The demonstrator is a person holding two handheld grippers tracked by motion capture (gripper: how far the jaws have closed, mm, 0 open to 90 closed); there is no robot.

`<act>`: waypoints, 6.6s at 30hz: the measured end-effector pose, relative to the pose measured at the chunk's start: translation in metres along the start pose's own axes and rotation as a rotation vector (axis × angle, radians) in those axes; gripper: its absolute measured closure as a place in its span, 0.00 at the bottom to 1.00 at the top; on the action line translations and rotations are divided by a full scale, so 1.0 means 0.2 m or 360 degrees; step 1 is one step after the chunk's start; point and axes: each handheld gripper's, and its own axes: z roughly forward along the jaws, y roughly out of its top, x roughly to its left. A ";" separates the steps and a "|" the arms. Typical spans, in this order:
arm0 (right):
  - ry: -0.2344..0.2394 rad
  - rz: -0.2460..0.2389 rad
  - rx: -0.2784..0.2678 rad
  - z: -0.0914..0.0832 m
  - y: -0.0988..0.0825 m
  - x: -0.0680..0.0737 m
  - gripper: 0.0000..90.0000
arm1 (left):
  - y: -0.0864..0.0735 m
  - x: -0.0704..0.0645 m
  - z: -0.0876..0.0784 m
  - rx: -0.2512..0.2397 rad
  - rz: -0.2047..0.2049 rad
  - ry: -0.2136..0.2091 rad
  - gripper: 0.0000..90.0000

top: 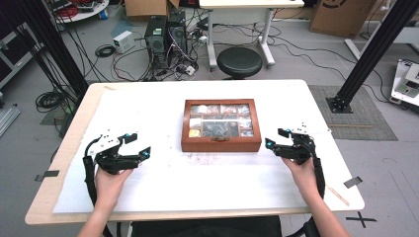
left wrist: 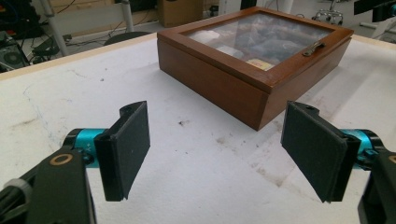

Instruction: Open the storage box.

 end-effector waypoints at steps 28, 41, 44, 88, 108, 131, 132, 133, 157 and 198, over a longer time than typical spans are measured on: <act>0.0111 -0.0098 0.0210 0.14 0.01 0.05 0.48 | 0.00 0.00 0.03 0.0021 0.0002 -0.0016 0.26; 0.0084 -0.0101 0.0165 0.11 0.01 0.05 0.46 | 0.05 -0.04 0.22 0.0091 -0.0027 -0.0198 0.28; 0.0082 -0.0106 0.0158 0.10 0.01 0.06 0.44 | 0.06 -0.06 0.27 0.0149 -0.0002 -0.0214 0.28; -0.0009 -0.0063 -0.0131 -0.04 0.01 0.05 0.35 | 0.13 -0.15 0.58 0.0559 0.0105 -0.0297 0.60; -0.0022 -0.0068 -0.0150 -0.04 0.01 0.06 0.35 | 0.16 -0.18 0.54 0.0504 0.0168 -0.0266 0.74; -0.0043 -0.0056 -0.0196 -0.07 0.01 0.06 0.36 | 0.22 -0.22 0.50 0.0364 0.0197 -0.0115 0.65; -0.0041 -0.0057 -0.0195 -0.07 0.01 0.06 0.36 | 0.22 -0.22 0.50 0.0364 0.0197 -0.0115 0.65; -0.0041 -0.0057 -0.0195 -0.07 0.01 0.06 0.36 | 0.22 -0.21 0.50 0.0359 0.0198 -0.0114 0.65; -0.0050 -0.0044 -0.0211 -0.07 0.01 0.06 0.36 | 0.39 -0.16 0.49 0.0338 0.0085 -0.0149 0.57; -0.0049 -0.0012 -0.0240 -0.09 0.01 0.05 0.36 | 0.61 -0.11 0.53 0.0286 0.0080 -0.0108 0.59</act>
